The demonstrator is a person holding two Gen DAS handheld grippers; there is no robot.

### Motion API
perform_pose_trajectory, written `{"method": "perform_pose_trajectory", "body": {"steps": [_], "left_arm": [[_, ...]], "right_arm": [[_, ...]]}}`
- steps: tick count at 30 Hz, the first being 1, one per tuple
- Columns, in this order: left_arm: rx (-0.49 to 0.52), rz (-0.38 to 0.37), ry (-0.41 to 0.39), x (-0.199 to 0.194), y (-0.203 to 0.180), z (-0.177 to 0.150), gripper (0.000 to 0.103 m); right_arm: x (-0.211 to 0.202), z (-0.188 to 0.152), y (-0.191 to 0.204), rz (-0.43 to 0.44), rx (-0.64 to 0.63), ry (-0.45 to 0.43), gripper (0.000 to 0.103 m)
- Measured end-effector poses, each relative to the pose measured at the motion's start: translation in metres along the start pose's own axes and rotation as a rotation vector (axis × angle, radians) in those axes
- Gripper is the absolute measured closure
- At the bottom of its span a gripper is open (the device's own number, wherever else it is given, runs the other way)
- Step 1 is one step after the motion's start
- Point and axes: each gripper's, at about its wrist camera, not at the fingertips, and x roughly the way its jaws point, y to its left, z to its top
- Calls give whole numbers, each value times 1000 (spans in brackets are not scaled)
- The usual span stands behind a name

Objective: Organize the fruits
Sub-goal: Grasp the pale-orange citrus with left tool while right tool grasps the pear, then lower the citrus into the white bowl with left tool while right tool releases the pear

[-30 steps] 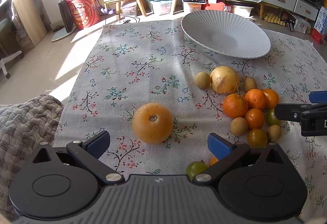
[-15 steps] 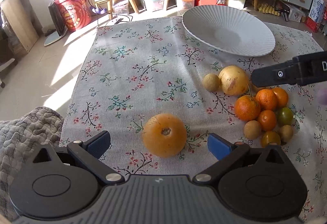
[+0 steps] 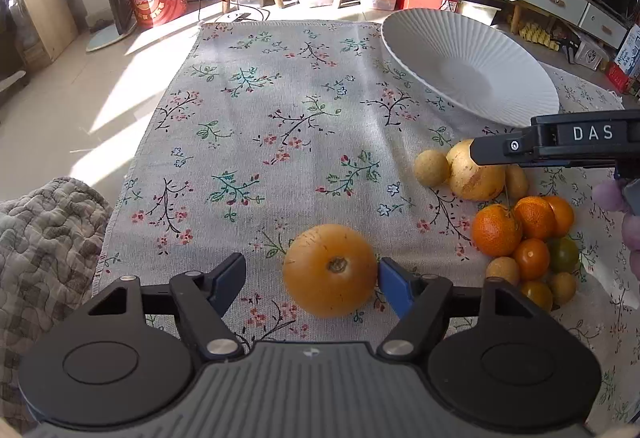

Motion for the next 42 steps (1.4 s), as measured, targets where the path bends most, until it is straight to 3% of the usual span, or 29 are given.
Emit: {"method": "perform_pose_trajectory", "body": {"steps": [10,19,32,42], "left_arm": [[39,-7,-6,2,-7,-2,59],[48,-7,-11,2,-6,-2,60],[14,-32,-15,1,-2,1,61],[17,-67,-57,-5,-9,8,61]], "right_arm": [[12,-1,19,-31,-140,5,45],[23,-9,25,-93,-236,27,53],[18,-12,25,-102,-232,12,55],[1,-9,27,-60,-209,-8,55]]}}
